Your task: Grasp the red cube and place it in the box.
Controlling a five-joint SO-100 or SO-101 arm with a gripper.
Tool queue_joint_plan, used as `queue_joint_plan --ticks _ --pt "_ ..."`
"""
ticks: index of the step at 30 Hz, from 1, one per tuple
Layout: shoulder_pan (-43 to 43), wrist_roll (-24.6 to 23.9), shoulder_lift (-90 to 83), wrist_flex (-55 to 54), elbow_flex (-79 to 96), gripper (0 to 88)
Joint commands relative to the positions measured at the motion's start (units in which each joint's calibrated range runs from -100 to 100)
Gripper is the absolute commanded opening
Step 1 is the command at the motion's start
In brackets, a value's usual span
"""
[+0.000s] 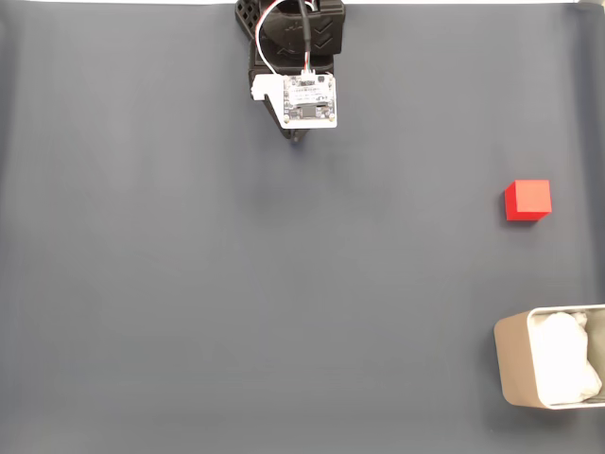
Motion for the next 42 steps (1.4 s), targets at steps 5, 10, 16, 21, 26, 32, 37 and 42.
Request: queue_joint_plan --ticks 5,10,16,21,26,32,37,42 --pt "0.5 0.3 0.0 1.0 0.5 0.0" --pt "1.4 0.8 0.3 -4.0 -0.5 0.0" --pt "1.2 1.1 4.4 -12.2 -11.3 0.0" --pt "1.0 1.1 13.7 -13.8 -27.9 0.0" --pt "0.6 0.7 22.7 -12.6 -43.5 0.0" --pt "0.0 0.3 32.8 -9.4 -58.4 0.0" --pt "-0.2 0.9 39.7 -6.1 -68.3 0.0" --pt "-0.2 0.6 45.6 -5.1 -75.3 0.0"
